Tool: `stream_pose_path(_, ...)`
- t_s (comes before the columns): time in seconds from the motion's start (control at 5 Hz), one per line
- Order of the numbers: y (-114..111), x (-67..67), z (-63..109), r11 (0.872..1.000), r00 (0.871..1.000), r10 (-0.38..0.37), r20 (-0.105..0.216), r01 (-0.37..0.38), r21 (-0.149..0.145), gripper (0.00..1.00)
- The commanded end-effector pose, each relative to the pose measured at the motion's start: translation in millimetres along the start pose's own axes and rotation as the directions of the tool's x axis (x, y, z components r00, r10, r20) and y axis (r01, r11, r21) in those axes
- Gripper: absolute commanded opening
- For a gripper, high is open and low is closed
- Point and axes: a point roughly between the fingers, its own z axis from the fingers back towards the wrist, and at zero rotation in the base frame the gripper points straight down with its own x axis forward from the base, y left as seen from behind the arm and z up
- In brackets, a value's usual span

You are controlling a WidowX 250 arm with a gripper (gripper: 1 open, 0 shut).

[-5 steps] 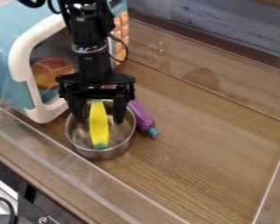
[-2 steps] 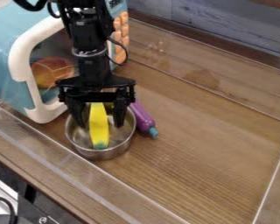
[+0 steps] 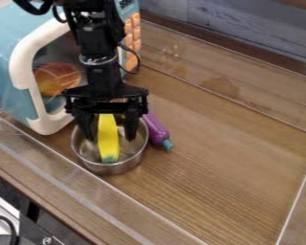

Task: Remove the banana from inside the silver pot and put it on the table

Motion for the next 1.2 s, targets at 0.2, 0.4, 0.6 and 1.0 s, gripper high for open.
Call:
stream_pose_path(0.2,-1,4.9,-2.8,1.0,1.0,0.005,0.026,-0.004,-0.003,1.0)
stream_pose_path(0.4,-2,5.9,-6.0,1.0,1.0,0.007,0.027,-0.007,-0.003,1.0)
stream_pose_path(0.6,-3,5.4,-6.8,1.0,1.0,0.004,0.027,-0.004,-0.003,0.0)
stream_pose_path(1.0,-11,1.3,8.0,1.0,1.0,-0.01,0.026,0.011,-0.02,0.0)
